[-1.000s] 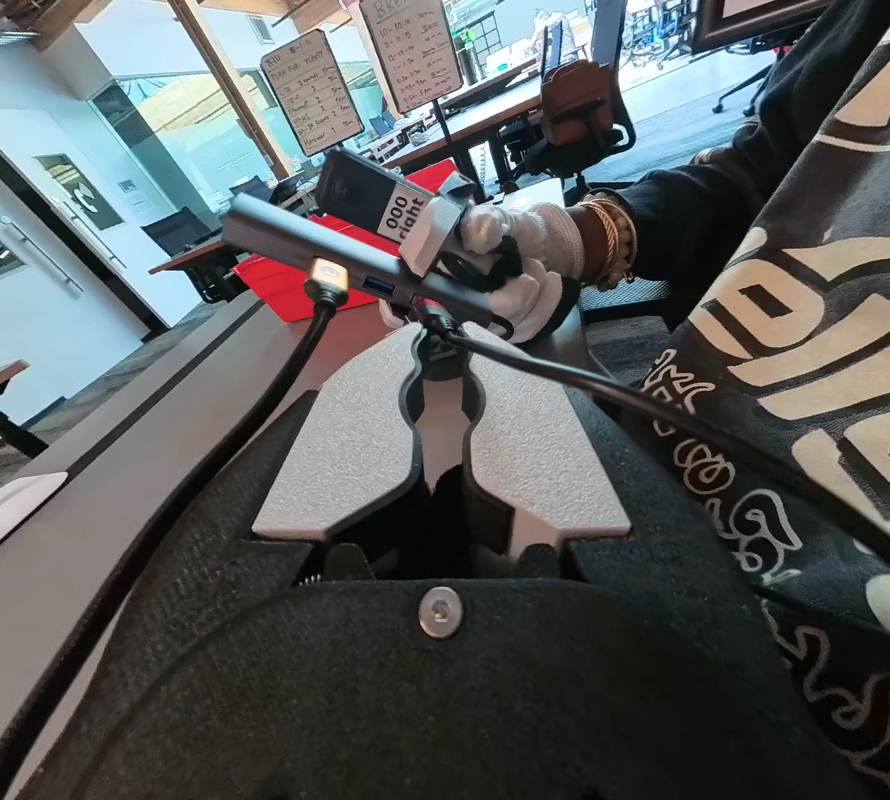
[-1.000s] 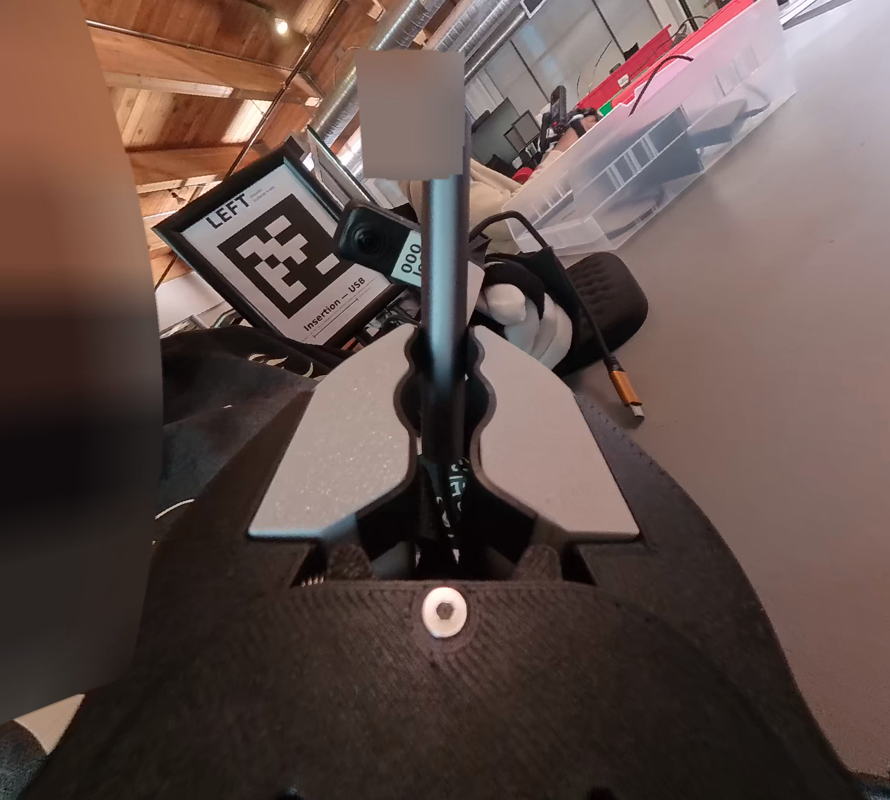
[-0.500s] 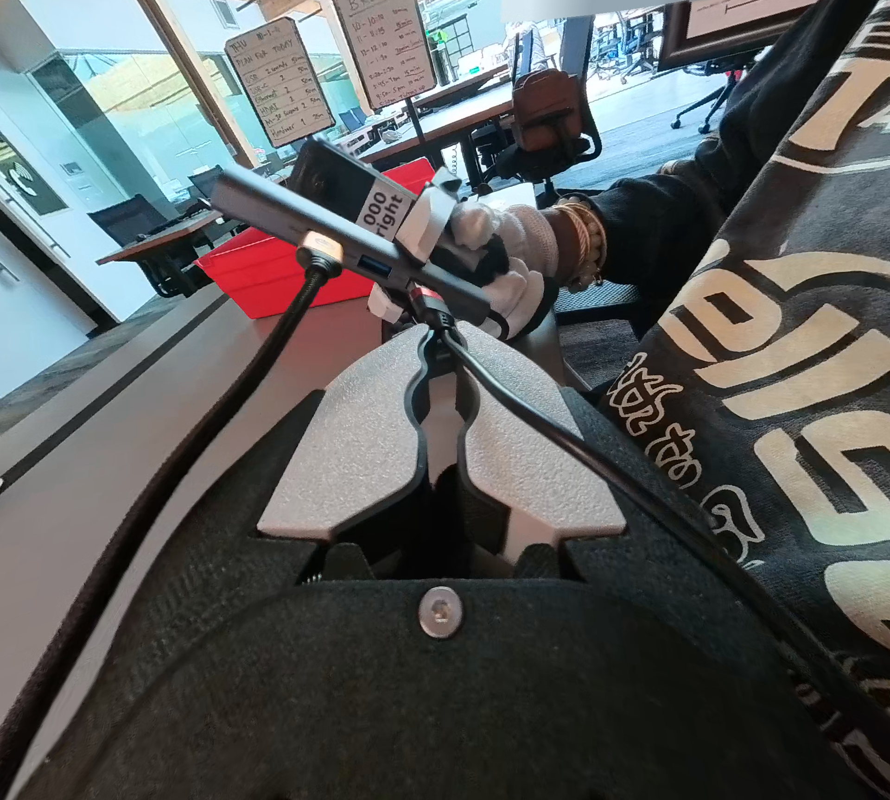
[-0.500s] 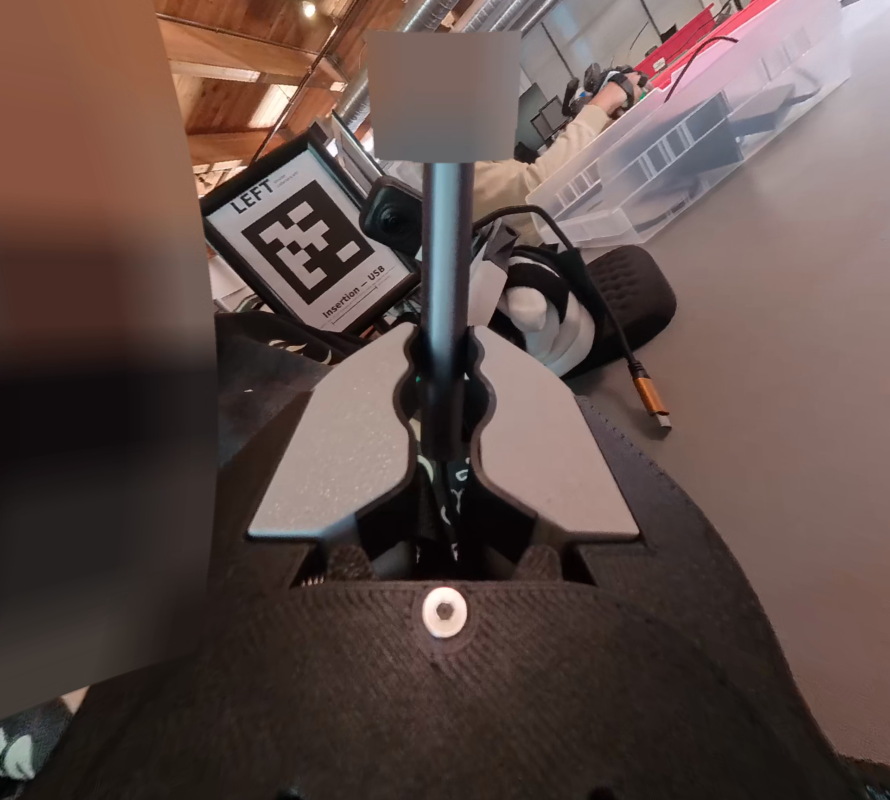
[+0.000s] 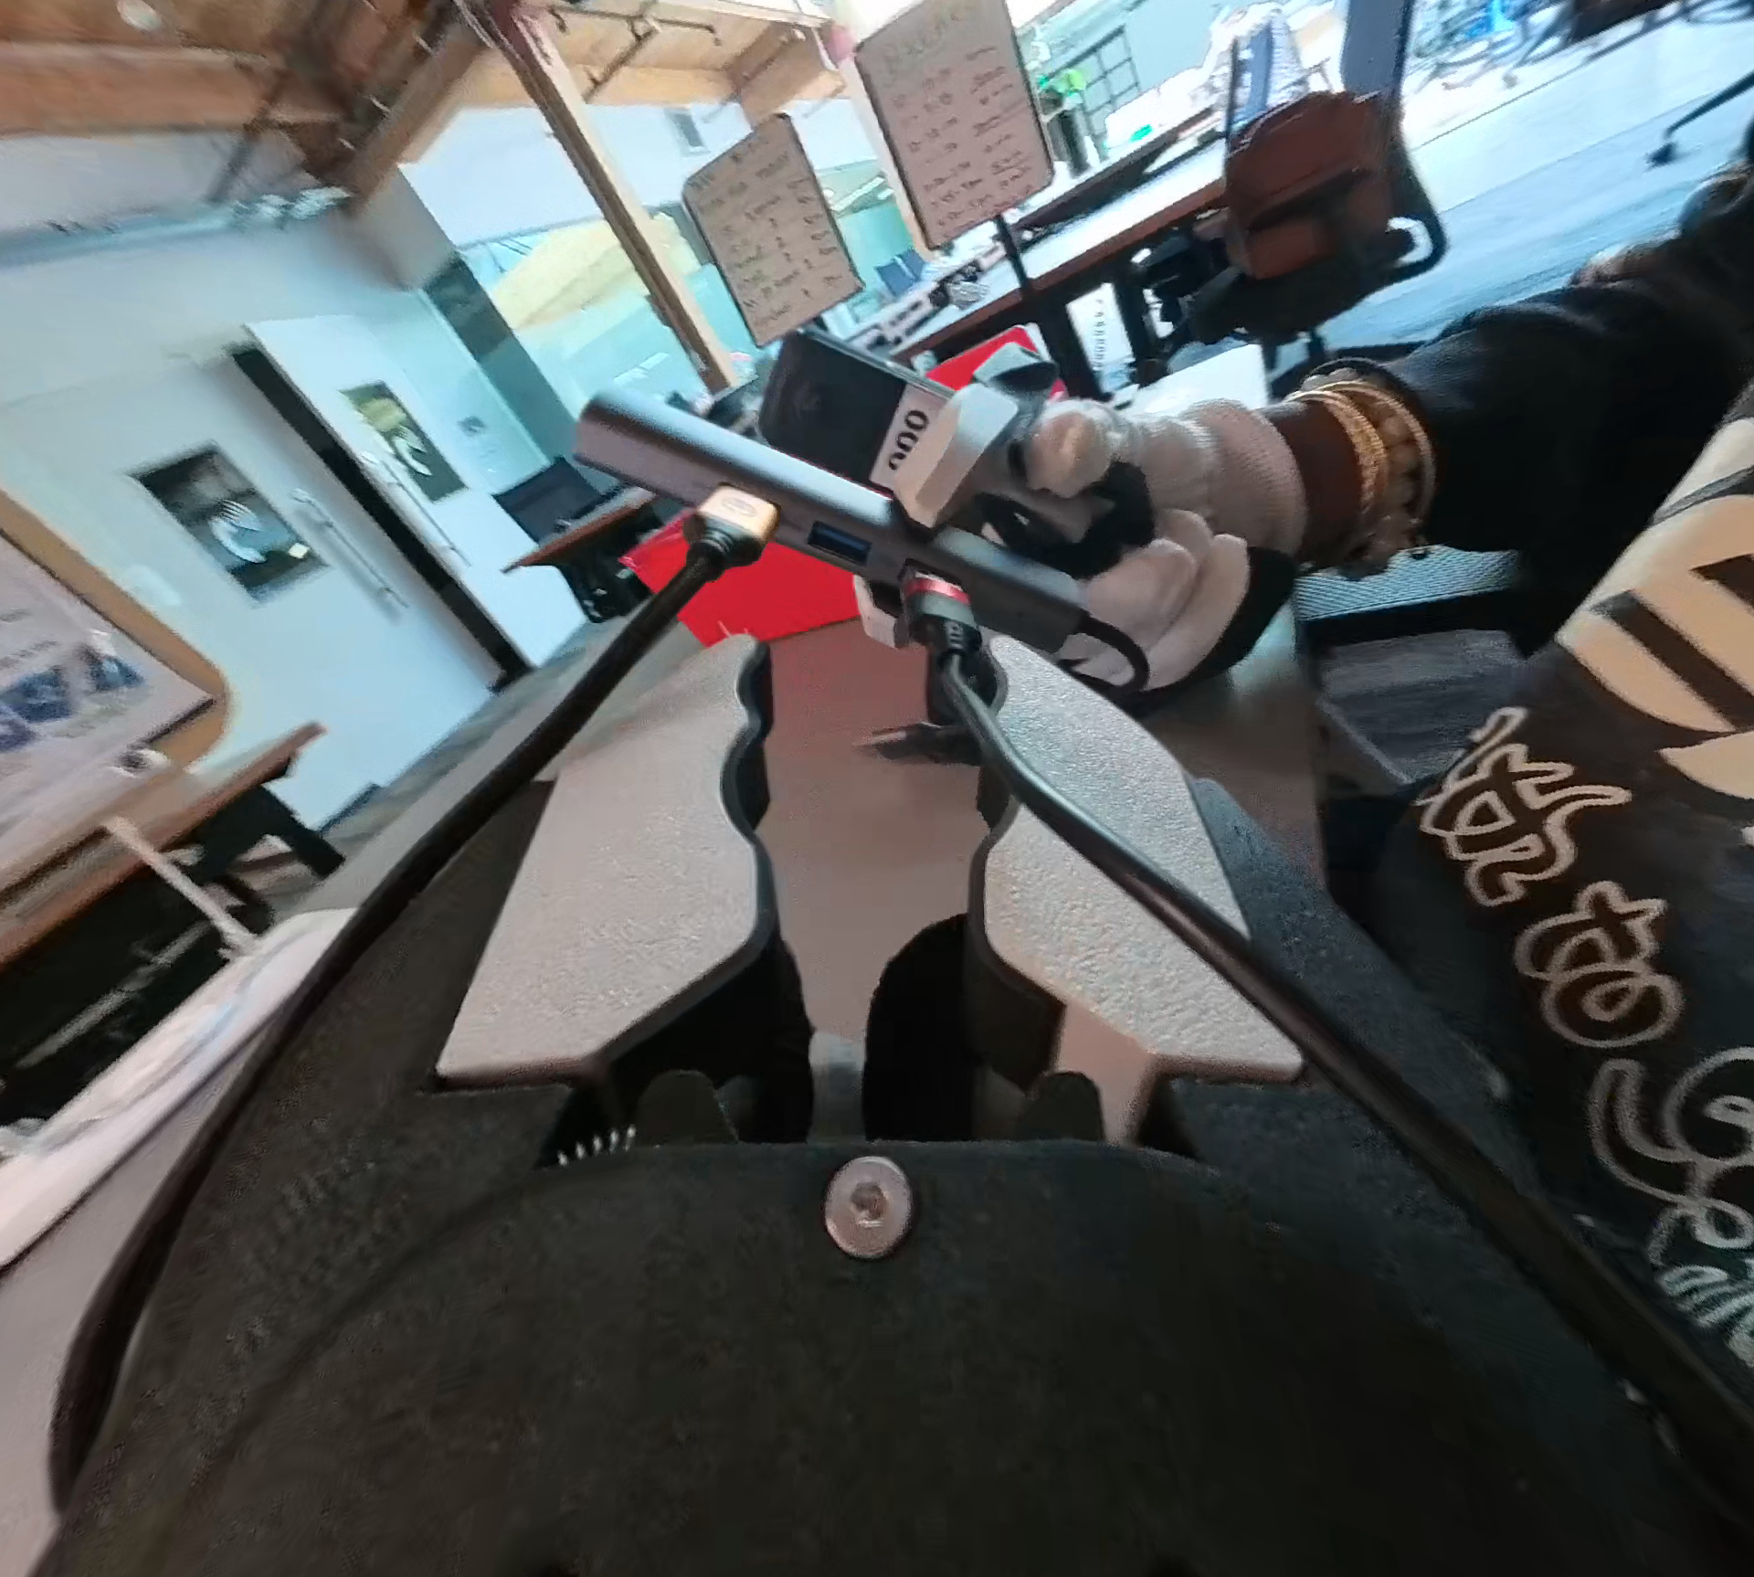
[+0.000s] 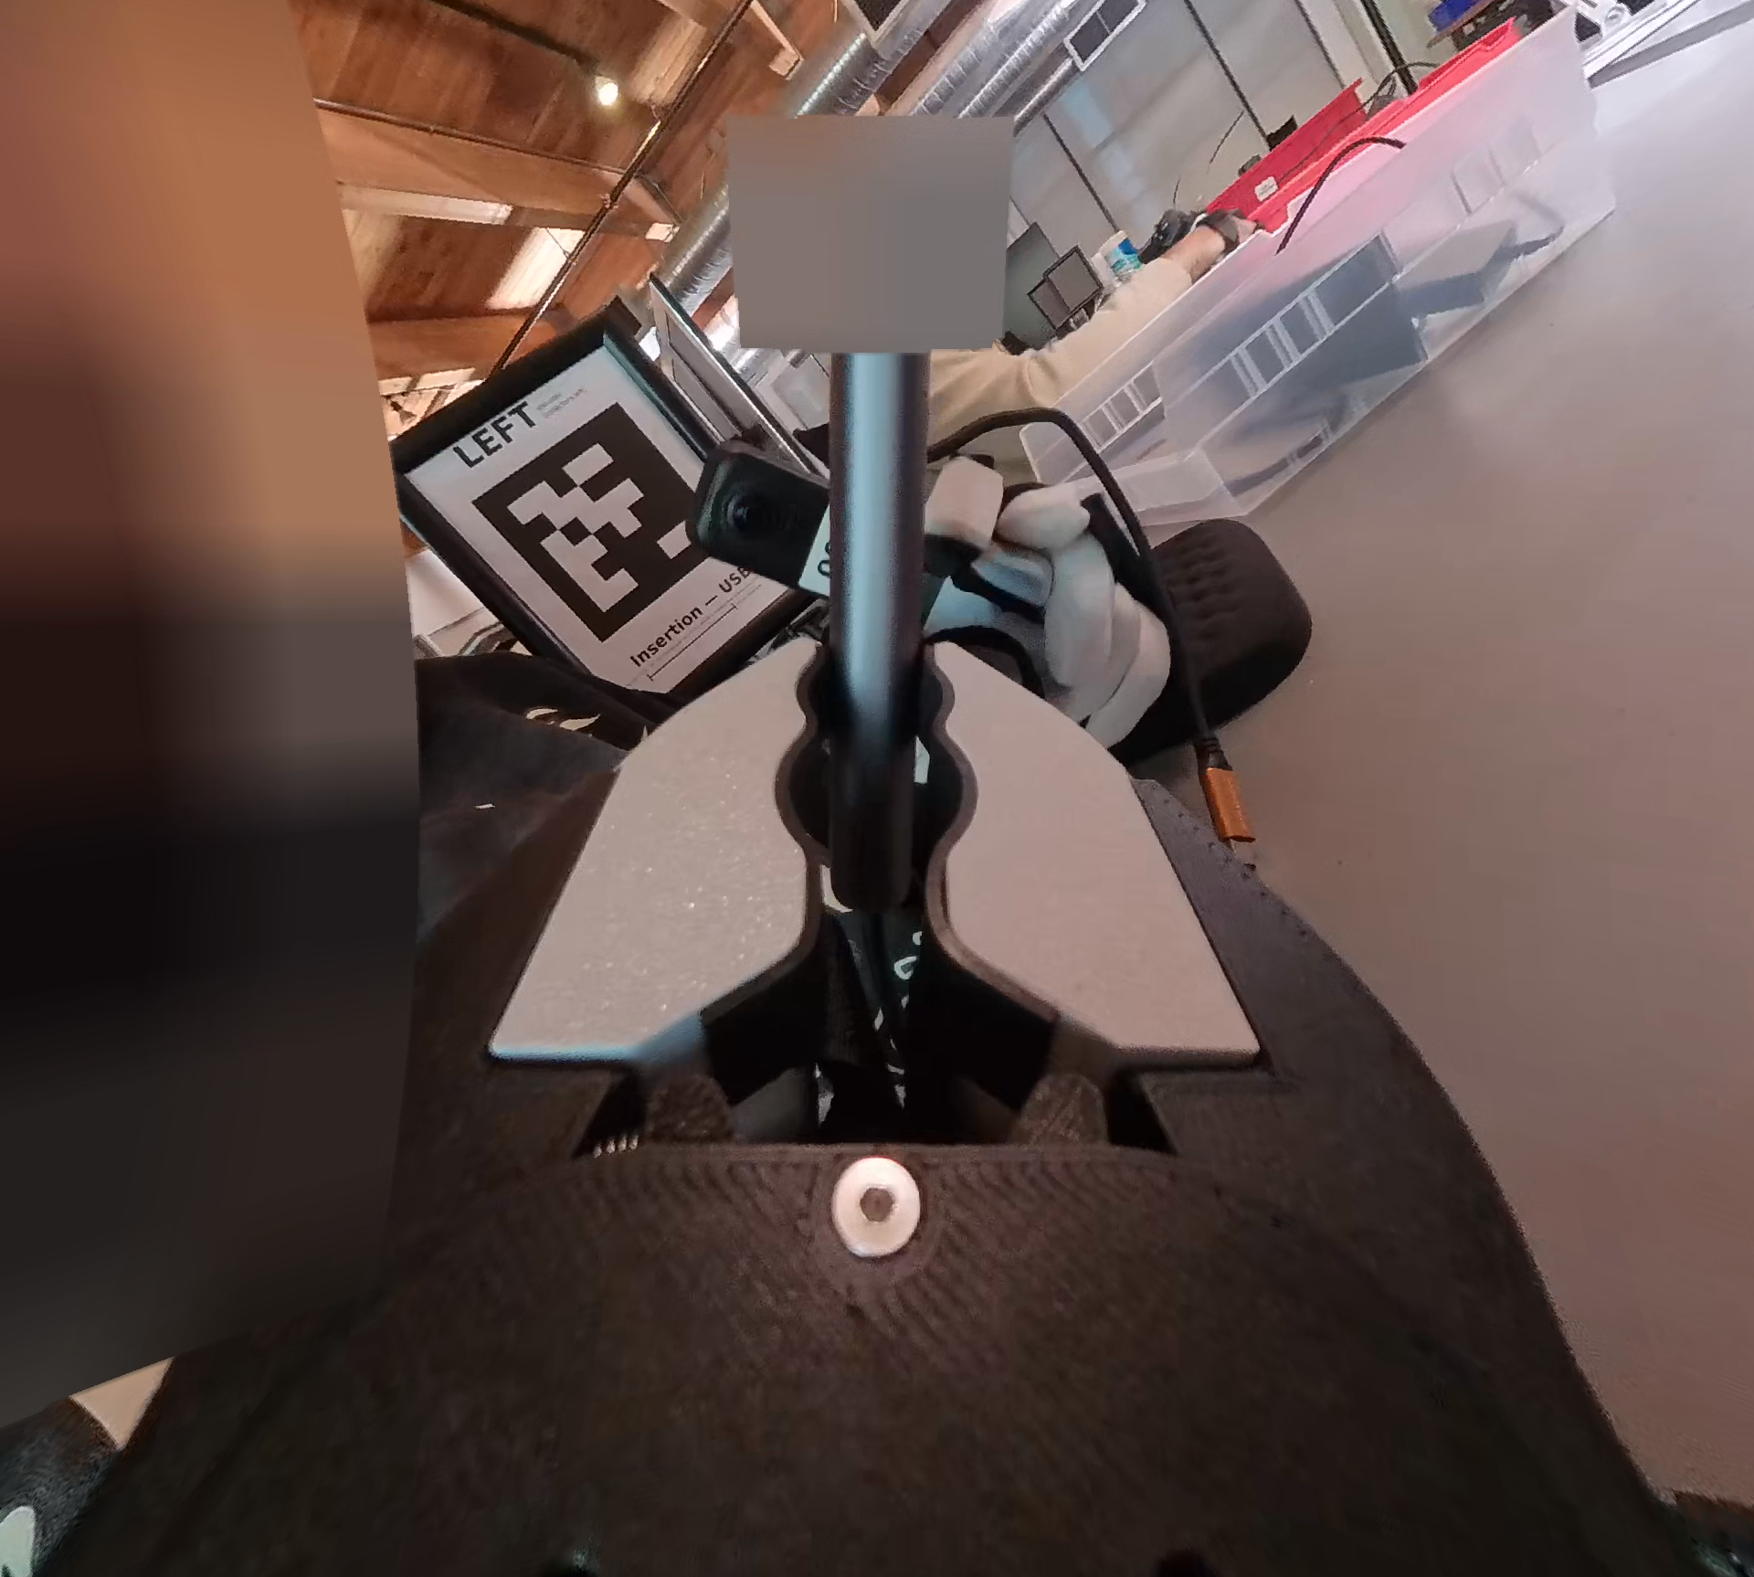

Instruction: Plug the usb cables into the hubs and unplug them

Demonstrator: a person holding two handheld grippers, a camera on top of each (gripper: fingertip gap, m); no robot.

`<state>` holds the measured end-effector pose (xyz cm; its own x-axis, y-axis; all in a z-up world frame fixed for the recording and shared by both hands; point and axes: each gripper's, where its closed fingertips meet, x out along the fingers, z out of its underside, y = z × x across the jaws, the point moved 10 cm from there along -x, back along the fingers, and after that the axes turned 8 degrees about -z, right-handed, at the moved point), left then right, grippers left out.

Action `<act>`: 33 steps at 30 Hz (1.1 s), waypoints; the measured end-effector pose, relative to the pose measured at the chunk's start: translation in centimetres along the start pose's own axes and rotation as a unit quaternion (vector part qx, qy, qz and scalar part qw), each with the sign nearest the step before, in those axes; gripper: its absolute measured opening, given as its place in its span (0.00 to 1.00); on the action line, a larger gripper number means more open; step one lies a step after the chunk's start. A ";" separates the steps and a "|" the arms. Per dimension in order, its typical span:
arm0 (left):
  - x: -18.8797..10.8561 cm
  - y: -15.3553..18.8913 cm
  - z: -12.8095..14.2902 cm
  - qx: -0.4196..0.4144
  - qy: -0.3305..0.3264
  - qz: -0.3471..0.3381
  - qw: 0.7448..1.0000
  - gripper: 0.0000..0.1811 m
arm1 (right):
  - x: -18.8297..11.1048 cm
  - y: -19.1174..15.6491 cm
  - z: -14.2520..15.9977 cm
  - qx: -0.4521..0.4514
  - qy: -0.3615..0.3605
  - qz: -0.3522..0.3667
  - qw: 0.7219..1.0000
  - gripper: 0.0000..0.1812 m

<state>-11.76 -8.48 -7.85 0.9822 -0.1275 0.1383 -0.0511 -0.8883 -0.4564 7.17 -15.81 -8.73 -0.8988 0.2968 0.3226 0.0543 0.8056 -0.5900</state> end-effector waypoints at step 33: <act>0.1 0.6 0.0 -0.016 -0.006 0.085 0.996 0.07 | 1.1 -0.3 0.6 0.011 -0.089 -0.005 0.996 0.12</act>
<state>-11.67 -9.07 -8.09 0.9607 -0.2729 0.0501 -0.2232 -0.8674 -0.4447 5.88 -16.02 -8.65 -0.9621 0.1915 0.1941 0.0367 0.7965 -0.6036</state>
